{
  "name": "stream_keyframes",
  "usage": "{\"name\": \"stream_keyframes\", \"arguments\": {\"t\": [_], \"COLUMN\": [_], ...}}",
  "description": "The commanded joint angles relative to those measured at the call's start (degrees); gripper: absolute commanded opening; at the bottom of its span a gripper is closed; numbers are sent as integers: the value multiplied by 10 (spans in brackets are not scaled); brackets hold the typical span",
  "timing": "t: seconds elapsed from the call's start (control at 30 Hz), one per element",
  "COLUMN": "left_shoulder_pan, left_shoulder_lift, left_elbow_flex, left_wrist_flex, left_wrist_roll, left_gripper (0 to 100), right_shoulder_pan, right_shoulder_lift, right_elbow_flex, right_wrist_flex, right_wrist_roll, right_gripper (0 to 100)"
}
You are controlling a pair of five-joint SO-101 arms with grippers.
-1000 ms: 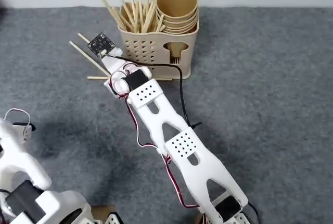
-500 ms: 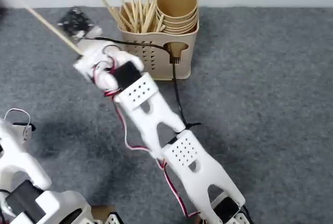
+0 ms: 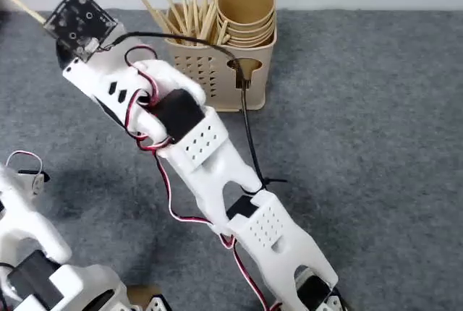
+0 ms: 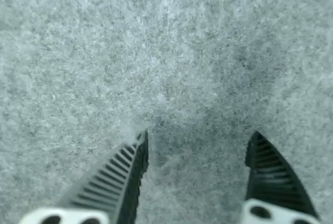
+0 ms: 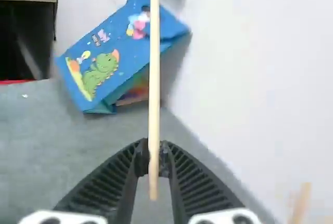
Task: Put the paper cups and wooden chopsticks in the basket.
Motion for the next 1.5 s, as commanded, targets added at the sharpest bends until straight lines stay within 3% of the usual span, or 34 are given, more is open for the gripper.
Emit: {"name": "stream_keyframes", "arguments": {"t": [0.0, 0.13, 0.33, 0.5, 0.63, 0.77, 0.87, 0.97, 1.3, 1.47], "left_shoulder_pan": [2, 2, 19, 75, 117, 166, 203, 217, 219, 231], "left_shoulder_lift": [-31, -32, -32, -32, -32, -32, -31, -31, -26, -29], "left_elbow_flex": [-19, -24, -178, -361, -493, -619, -671, -692, -696, -696], "left_wrist_flex": [5, 4, -28, -25, 33, 130, 201, 222, 258, 258], "left_wrist_roll": [-3, -4, -4, -4, -4, -4, -4, 6, 224, 290], "left_gripper": [290, 290, 290, 288, 288, 288, 288, 288, 287, 274], "right_shoulder_pan": [11, 17, -5, -2, 13, 58, 95, 124, 143, 124], "right_shoulder_lift": [-60, -87, -136, -141, -144, -138, -124, -116, -109, -109], "right_elbow_flex": [-25, -25, -25, -25, -25, -25, -25, -25, -25, -25], "right_wrist_flex": [-7, 31, 239, 355, 379, 379, 378, 378, 344, 341], "right_wrist_roll": [90, 153, 72, 62, 79, 196, 239, 244, 245, 245], "right_gripper": [8, 8, 8, 8, 8, 8, 8, 8, 8, 8]}}
